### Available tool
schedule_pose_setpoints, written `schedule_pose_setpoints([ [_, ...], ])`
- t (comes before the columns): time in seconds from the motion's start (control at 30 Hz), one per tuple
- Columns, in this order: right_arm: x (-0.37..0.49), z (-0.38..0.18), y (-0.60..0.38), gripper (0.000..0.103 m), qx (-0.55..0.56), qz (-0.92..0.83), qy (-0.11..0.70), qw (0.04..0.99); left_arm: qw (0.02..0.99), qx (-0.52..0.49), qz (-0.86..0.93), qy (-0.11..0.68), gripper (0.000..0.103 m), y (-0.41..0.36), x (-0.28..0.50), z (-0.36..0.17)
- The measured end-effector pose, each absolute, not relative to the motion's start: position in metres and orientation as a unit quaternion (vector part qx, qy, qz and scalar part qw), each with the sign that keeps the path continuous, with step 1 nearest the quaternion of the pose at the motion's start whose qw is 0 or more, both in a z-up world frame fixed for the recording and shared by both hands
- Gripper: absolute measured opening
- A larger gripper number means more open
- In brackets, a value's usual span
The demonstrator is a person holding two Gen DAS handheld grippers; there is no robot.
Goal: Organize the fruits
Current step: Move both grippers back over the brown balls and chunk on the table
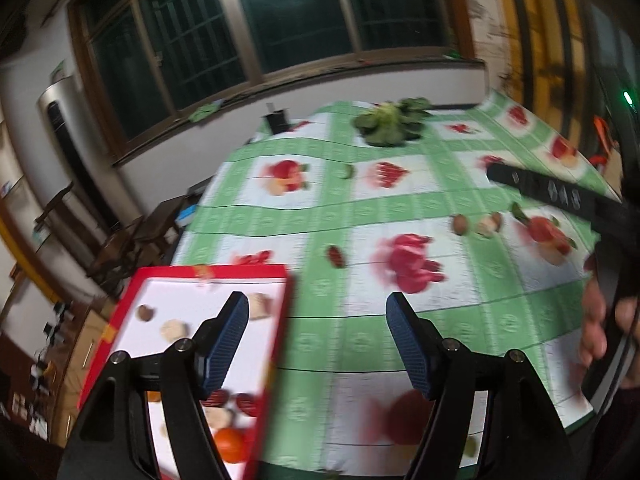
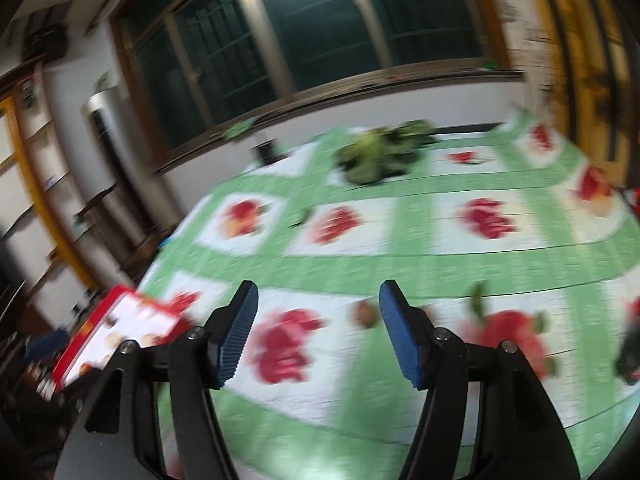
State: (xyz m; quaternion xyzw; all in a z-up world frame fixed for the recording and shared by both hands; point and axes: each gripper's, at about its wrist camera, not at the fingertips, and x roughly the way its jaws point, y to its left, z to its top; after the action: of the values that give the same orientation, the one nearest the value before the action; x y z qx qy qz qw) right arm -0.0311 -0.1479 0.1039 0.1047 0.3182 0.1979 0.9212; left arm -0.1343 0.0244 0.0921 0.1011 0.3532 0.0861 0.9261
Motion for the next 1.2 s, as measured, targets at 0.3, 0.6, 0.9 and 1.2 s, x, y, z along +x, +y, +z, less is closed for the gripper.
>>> schedule_pose_setpoints([
  [0.3,-0.024,0.108,-0.181,0.064,0.148,0.157,0.324,0.921,0.923,0.131,0.040,0.360,0.071,-0.023,-0.125,0.085],
  [0.6,-0.030,0.112,-0.175,0.065,0.133,0.160,0.311,0.927,0.921,0.136,0.033,0.363,0.071,-0.033,-0.123,0.082],
  [0.9,-0.025,0.109,-0.178,0.065,0.136,0.155,0.318,0.925,0.922,0.137,0.030,0.360,0.071,-0.031,-0.122,0.085],
  [1.2,-0.021,0.101,-0.174,0.065,0.126,0.148,0.330,0.924,0.924,0.117,0.032,0.362,0.071,-0.018,-0.122,0.082],
])
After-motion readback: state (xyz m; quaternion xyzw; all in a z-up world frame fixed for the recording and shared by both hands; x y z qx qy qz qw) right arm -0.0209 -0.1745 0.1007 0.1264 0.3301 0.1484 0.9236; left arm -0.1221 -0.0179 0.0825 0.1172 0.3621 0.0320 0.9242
